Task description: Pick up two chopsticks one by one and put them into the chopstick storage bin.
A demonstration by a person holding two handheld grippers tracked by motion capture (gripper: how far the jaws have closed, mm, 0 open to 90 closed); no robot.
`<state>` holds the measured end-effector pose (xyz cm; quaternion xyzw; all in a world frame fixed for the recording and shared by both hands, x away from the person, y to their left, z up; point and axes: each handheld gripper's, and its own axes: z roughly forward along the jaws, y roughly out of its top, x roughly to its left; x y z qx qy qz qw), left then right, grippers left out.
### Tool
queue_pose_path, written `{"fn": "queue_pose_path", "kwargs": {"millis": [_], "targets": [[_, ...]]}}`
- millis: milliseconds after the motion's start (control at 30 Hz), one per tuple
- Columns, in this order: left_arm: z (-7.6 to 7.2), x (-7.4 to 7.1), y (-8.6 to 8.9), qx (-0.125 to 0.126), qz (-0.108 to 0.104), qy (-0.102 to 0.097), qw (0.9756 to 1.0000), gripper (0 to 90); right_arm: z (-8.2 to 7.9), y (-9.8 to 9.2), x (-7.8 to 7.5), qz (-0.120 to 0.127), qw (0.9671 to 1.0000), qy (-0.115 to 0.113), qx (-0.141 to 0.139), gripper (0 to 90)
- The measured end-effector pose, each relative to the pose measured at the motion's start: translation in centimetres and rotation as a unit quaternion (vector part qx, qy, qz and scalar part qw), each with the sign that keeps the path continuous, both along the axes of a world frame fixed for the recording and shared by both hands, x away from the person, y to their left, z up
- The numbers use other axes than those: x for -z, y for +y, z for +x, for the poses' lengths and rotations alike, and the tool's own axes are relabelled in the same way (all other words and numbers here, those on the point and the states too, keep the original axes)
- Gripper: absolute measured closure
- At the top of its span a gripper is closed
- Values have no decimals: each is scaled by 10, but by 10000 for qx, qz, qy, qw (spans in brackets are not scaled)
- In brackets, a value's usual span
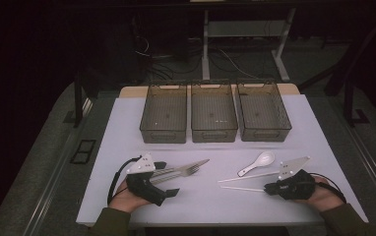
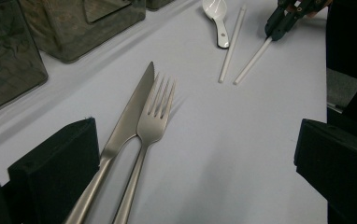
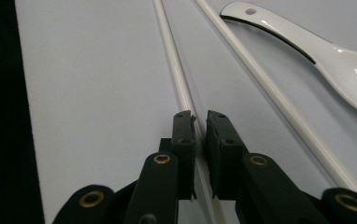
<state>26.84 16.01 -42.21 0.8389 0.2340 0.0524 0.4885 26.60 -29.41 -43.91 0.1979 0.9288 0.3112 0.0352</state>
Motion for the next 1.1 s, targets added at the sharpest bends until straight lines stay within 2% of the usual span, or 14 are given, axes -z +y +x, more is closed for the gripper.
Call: {"fn": "queue_pose_path", "kwargs": {"millis": [133, 167, 233, 300, 367, 400, 467, 500, 733, 800, 833, 933, 1100], "targets": [[0, 0, 0, 11, -2, -17, 10000, 0, -4, 2, 0, 59, 9999, 42, -95, 832], [0, 0, 0, -13, -18, 12, 10000, 0, -4, 2, 0, -40, 9997, -76, -212, 828], [0, 1, -1, 8, -4, 2, 10000, 0, -8, 5, 0, -85, 9996, -131, -224, 822], [0, 1, -1, 22, 4, 2, 10000, 0, -9, 6, 0, -218, 9986, -327, -350, 822], [0, 1, -2, 34, 10, 1, 10000, 0, -9, 7, 0, -263, 9982, -357, -395, 827], [0, 1, -2, 42, 18, -2, 10000, 0, -10, 8, -1, -256, 9985, -302, -374, 830], [0, 1, -2, 51, 18, -12, 10000, 0, -9, 9, -1, -360, 9974, -405, -484, 837], [0, 1, -2, 56, 21, -14, 10000, 0, -10, 10, -2, -321, 9978, -349, -468, 842], [0, 0, -1, 52, 7, -17, 10000, 0, -7, 9, -4, -302, 9971, -339, -606, 849], [0, 0, -1, 49, 1, -20, 10000, 0, -7, 7, -6, -206, 9977, -329, -557, 848], [-1, 0, -1, 30, -8, -2, 10000, 0, -8, 7, -8, -61, 9985, -245, -481, 849], [-1, 0, 0, 30, 4, -13, 10000, 0, -6, 3, -13, 190, 9992, -204, -287, 849], [-1, -1, 1, 12, 5, -35, 10000, 0, 1, 0, -19, 645, 9978, -109, 73, 849]]}}
